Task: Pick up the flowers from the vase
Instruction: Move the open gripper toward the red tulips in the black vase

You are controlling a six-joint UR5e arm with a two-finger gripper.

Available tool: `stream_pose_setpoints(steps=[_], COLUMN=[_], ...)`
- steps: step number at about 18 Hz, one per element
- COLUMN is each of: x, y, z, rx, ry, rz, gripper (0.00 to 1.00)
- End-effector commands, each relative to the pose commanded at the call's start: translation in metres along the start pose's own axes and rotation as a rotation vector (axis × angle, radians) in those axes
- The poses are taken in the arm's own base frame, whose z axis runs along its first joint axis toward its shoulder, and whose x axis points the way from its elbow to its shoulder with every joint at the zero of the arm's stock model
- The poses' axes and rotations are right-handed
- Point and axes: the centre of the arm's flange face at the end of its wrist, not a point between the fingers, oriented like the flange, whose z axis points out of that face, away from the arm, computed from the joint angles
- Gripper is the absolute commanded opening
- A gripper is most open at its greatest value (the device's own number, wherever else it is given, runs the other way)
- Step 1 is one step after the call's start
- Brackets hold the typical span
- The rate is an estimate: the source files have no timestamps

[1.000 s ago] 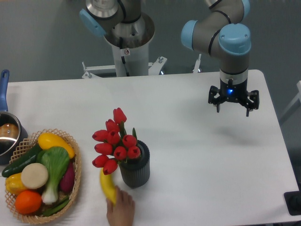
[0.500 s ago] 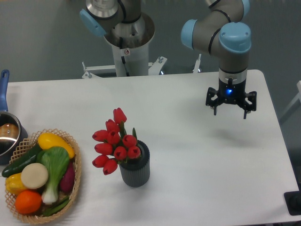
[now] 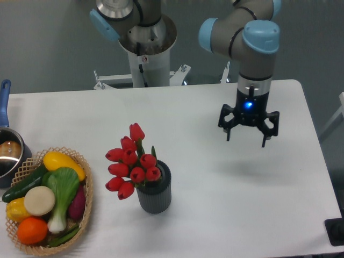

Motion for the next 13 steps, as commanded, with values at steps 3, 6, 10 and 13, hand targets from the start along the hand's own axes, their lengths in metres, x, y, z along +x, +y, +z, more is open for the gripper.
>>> stream_pose_setpoints(steps=[3, 6, 10, 13], x=[0.015, 0.025, 0.033, 0.038], y=[-0.020, -0.030, -0.038, -0.047], z=[0.002, 0.003, 0.000, 0.001], rx=[0.078, 0.239, 0.377, 0.427], ry=[0.053, 0.162, 0.248, 0.280], rz=[0.025, 0.013, 0.013, 0.033], gripper=[1.00, 1.00, 1.00, 1.00])
